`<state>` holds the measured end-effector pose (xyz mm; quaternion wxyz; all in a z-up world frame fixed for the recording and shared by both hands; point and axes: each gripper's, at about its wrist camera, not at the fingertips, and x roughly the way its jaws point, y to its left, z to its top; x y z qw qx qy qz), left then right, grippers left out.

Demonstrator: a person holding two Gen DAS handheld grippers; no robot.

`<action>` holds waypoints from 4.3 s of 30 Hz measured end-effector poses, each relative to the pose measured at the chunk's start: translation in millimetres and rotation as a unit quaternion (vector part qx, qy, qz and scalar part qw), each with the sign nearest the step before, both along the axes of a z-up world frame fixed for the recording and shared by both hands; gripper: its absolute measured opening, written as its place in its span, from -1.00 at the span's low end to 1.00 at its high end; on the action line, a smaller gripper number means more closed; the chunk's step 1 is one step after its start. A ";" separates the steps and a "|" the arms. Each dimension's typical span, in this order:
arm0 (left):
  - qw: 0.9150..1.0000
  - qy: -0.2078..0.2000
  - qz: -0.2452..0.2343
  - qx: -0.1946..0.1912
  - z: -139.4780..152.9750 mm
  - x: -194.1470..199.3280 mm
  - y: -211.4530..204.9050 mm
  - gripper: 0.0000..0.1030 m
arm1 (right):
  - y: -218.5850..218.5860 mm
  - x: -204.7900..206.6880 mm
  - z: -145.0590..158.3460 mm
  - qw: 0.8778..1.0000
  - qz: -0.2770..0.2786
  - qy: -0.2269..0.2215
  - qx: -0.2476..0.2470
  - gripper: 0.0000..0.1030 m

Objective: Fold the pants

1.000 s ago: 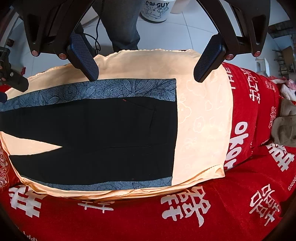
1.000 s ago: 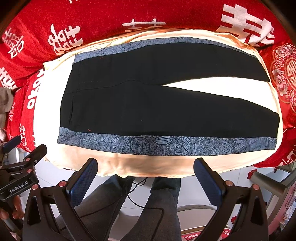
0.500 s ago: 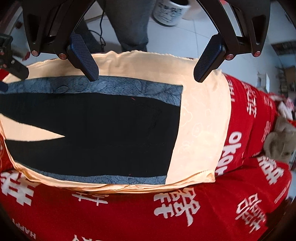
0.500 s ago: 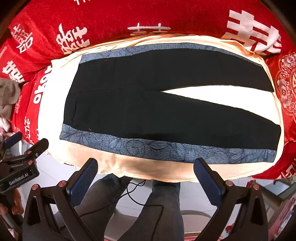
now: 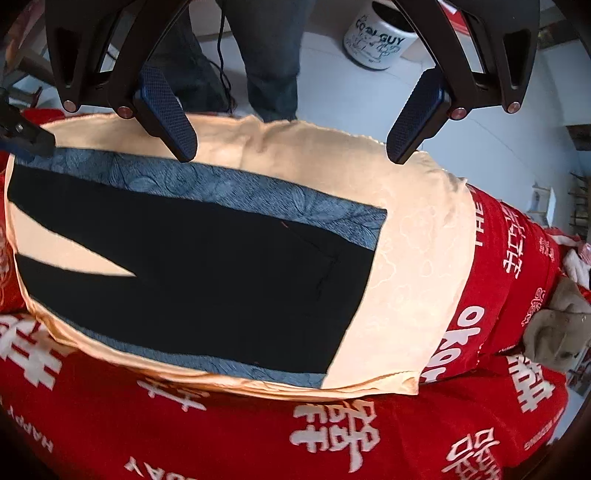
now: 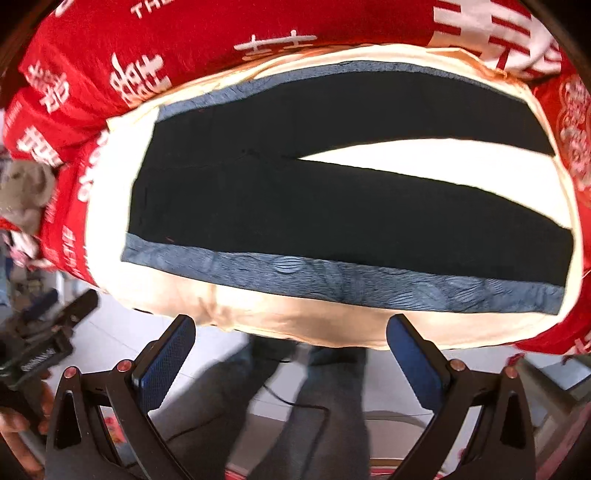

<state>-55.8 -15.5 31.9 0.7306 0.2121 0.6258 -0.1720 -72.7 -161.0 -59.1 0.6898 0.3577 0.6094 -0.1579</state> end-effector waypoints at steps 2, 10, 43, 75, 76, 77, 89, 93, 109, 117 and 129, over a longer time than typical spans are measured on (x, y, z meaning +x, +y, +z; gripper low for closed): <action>1.000 0.007 0.006 -0.012 -10.3 11.7 10.2 1.00 | 3.8 3.4 -2.8 0.999 -0.007 -0.022 0.026 1.00; 0.993 0.065 0.027 -0.091 -81.4 52.6 56.0 1.00 | 50.3 35.2 -67.0 0.976 -0.061 -0.101 0.182 1.00; 0.950 0.162 0.141 -0.225 -189.5 105.1 63.1 -0.39 | 84.2 71.4 -175.1 0.914 -0.137 -0.235 0.300 -0.31; 0.959 0.100 0.102 -0.245 -104.6 140.4 -6.1 -0.58 | -39.7 -8.2 -97.1 0.912 -0.214 -0.269 0.221 -0.90; 0.958 0.089 0.102 -0.254 -97.8 148.0 -14.6 -0.58 | -53.8 4.3 -87.1 0.917 -0.198 -0.270 0.218 -0.90; 0.956 0.079 0.103 -0.263 -92.0 157.6 -24.3 -0.58 | -69.6 18.6 -79.1 0.921 -0.181 -0.268 0.217 -0.89; 0.978 -0.016 0.089 -0.187 -167.6 268.2 -156.3 -0.31 | -217.7 186.3 -149.5 0.961 -0.092 -0.168 0.200 -0.82; 0.981 -0.017 0.105 -0.163 -193.9 283.6 -165.8 -0.15 | -233.9 202.4 -196.7 0.961 -0.109 -0.141 0.212 -0.83; 0.993 -0.055 0.090 -0.045 -203.0 262.4 -141.6 0.53 | -165.5 255.2 -146.3 0.982 0.076 -0.133 0.115 -0.04; 0.997 -0.066 0.043 -0.025 -172.9 230.9 -144.7 0.57 | -215.5 221.8 -129.0 0.980 -0.022 -0.165 0.113 -0.13; 0.982 0.061 -0.154 -0.092 -136.4 67.1 -249.0 0.57 | -208.6 -19.2 -108.2 0.972 -0.156 -0.140 0.109 0.04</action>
